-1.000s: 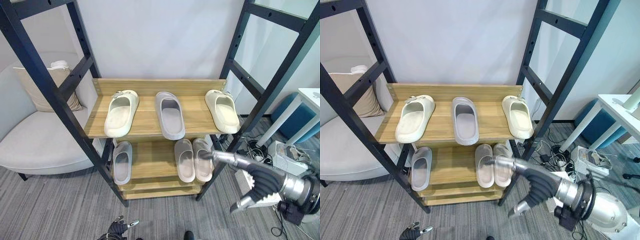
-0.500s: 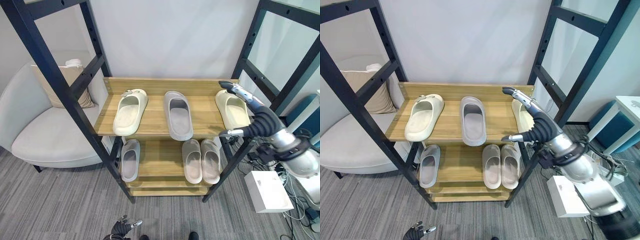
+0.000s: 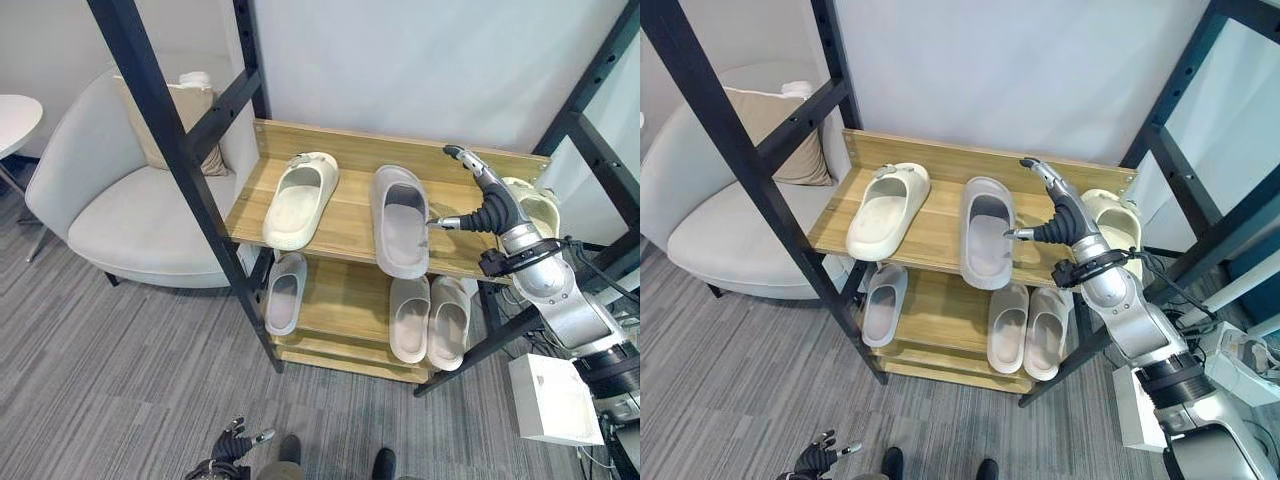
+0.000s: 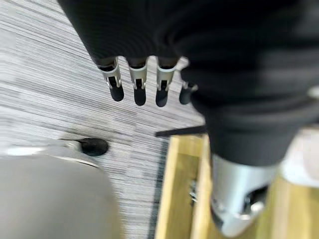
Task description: Arrange the slippers neatly on the shoe rack.
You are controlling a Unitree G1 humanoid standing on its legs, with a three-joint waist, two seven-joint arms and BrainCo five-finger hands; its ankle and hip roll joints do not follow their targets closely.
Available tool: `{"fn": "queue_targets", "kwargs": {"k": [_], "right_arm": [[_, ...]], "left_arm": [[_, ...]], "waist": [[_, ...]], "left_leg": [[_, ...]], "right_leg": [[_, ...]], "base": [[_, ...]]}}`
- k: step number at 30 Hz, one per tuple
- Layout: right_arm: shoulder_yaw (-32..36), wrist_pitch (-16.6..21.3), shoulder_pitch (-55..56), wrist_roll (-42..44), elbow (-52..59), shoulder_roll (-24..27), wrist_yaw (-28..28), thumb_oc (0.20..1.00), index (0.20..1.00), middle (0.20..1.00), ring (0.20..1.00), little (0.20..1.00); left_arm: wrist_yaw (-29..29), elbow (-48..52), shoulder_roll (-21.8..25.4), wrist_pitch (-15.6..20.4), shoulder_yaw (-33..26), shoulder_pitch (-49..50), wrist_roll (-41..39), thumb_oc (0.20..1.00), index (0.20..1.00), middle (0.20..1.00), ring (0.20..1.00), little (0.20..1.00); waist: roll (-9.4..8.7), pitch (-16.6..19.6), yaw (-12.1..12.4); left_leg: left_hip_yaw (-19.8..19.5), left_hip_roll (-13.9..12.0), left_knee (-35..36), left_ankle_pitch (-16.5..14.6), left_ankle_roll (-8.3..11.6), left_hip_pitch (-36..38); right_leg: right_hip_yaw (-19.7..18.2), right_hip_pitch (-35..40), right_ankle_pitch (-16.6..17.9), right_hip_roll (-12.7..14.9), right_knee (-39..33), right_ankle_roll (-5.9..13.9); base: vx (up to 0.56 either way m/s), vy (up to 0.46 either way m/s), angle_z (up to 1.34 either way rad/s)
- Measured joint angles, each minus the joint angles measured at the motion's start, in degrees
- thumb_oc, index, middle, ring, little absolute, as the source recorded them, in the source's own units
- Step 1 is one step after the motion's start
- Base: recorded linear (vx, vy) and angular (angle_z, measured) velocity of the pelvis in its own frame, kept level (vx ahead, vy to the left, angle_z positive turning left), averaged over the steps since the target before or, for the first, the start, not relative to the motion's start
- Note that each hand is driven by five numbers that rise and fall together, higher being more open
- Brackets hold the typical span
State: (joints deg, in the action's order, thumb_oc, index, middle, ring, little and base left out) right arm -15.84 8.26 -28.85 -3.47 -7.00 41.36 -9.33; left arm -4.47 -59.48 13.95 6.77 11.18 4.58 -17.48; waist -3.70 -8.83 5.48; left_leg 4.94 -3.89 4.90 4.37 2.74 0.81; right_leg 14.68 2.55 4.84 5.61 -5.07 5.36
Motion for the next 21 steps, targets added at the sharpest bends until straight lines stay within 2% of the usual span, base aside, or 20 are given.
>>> {"fn": "queue_targets", "kwargs": {"k": [7, 11, 21], "right_arm": [[-2.32, -0.35, -2.57, -1.44, -5.63, 0.01, -0.16, 1.000, 1.000, 1.000, 1.000, 1.000], [-4.23, -1.21, -5.34, -3.43, -9.09, 0.26, -0.28, 1.000, 1.000, 1.000, 1.000, 1.000], [-12.23, -1.03, -19.38, -8.06, -18.99, 1.00, -1.48, 1.000, 1.000, 1.000, 1.000, 1.000]], "left_arm": [[0.00, 0.16, 0.21, 0.05, 0.04, -0.19, -0.12, 1.000, 1.000, 1.000, 1.000, 1.000], [-0.01, 0.48, 0.39, 0.18, 0.05, -0.86, -0.80, 1.000, 1.000, 1.000, 1.000, 1.000], [-0.06, 0.11, 0.87, 0.76, 1.59, -3.88, -1.67, 1.000, 1.000, 1.000, 1.000, 1.000]], "waist": [[-0.34, -0.63, 0.74], [-0.35, -2.48, 1.24], [-0.03, -4.32, 1.87]], "left_leg": [[-1.14, 0.11, -0.29, 0.18, 0.07, -1.48], [-1.35, 0.10, -0.30, 0.42, 0.12, -1.80], [-3.15, -0.03, -0.31, 1.63, 0.36, -4.54]], "right_leg": [[1.10, -0.81, -0.04, 0.07, 0.01, -0.09], [1.28, -1.05, 0.20, -0.10, 0.01, -0.41], [2.84, -3.01, 0.37, -0.21, 0.00, -0.64]], "base": [[-0.02, 0.015, 0.08], [-0.03, 0.006, 0.01], [-0.04, 0.008, 0.08]]}}
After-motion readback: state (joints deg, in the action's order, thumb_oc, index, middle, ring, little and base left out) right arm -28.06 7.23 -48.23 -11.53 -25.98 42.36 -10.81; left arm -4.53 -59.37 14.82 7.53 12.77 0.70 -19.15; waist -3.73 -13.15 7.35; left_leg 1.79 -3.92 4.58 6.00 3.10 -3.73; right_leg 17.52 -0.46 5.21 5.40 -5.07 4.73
